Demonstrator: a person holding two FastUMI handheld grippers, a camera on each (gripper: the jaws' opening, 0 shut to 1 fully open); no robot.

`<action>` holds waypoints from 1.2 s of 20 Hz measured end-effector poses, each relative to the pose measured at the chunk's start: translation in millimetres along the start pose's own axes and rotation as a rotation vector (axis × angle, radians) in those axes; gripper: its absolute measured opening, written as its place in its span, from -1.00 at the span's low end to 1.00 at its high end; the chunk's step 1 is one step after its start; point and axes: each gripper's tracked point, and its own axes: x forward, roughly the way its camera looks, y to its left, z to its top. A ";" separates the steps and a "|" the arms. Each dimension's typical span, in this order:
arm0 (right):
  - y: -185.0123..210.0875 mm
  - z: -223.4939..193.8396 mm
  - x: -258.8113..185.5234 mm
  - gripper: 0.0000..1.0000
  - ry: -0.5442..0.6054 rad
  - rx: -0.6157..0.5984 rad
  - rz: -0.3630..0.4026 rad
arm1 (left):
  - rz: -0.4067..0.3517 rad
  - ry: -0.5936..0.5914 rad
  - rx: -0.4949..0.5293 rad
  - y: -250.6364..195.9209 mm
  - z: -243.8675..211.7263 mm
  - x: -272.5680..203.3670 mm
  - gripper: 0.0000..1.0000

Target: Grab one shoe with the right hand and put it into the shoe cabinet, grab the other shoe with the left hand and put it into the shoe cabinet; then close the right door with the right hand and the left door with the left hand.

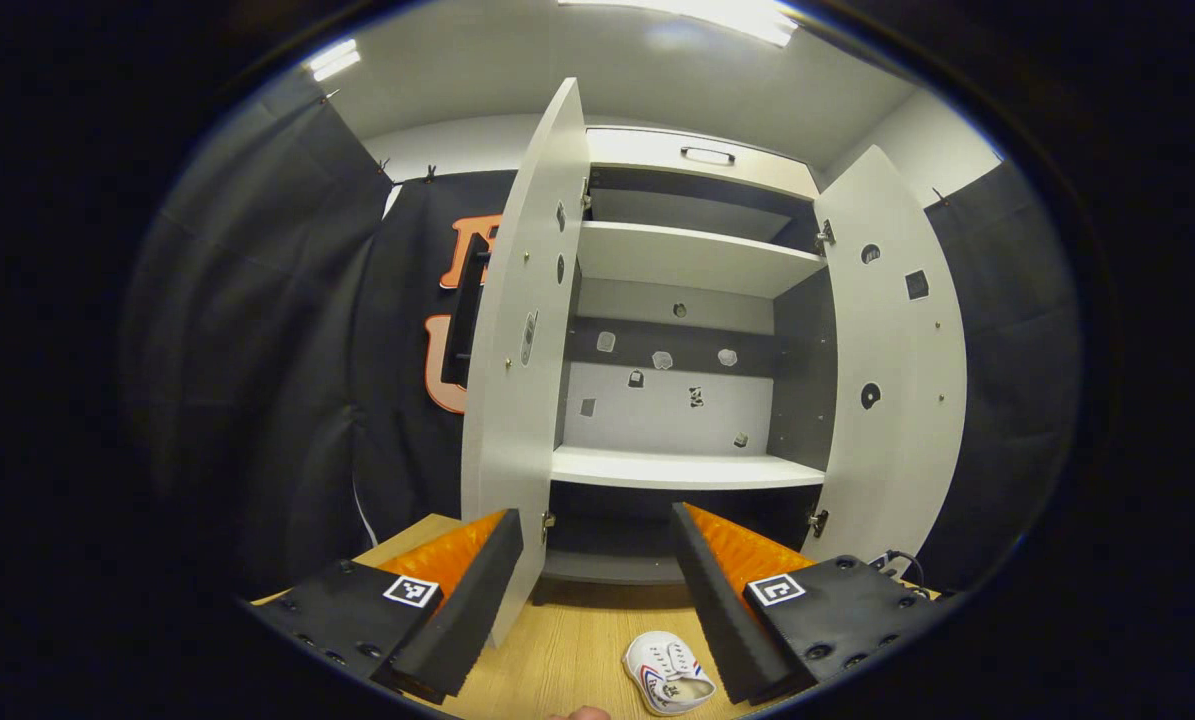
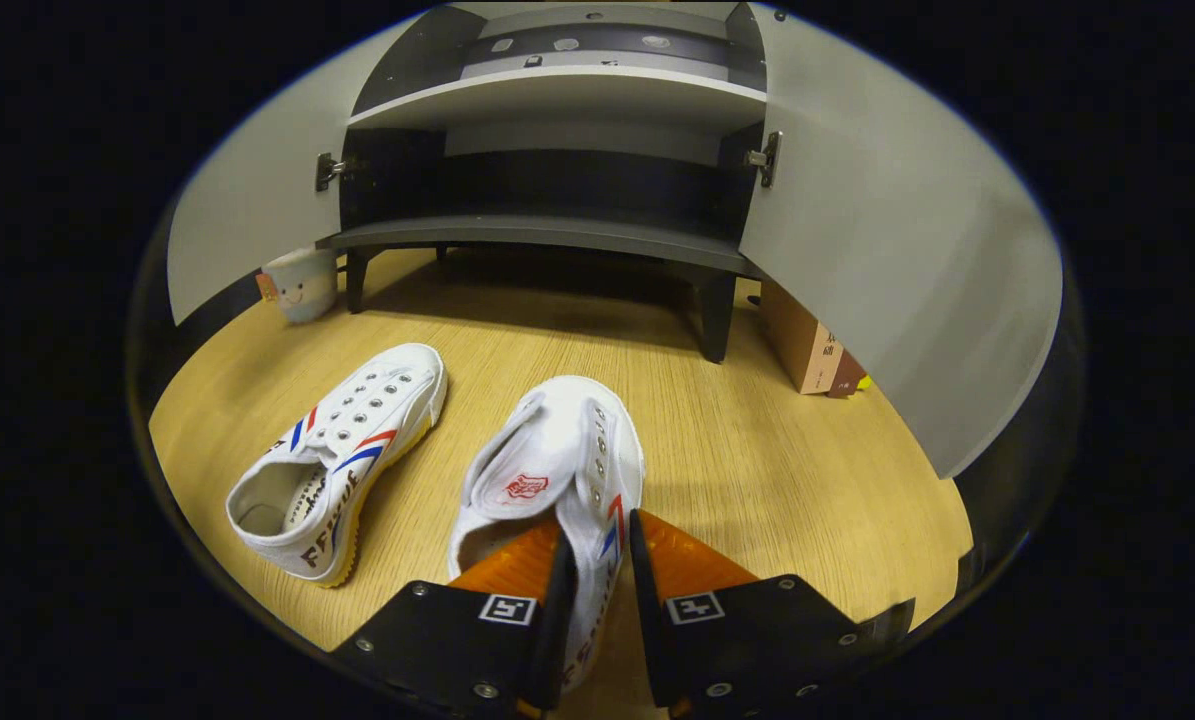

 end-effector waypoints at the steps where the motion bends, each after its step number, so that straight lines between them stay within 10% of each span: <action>1: -0.4 1.4 2.4 -0.36 -0.004 0.010 0.000 | 0.002 0.000 0.002 0.7 0.6 -0.1 0.93; 14: -18.8 2.5 10.1 -0.99 -0.097 0.063 0.006 | -0.025 0.011 0.050 -19.3 -0.9 -4.7 0.92; 24: 8.4 68.3 -57.4 -1.00 -0.297 0.059 0.080 | -0.054 -0.005 0.056 -37.6 -2.4 -11.5 0.87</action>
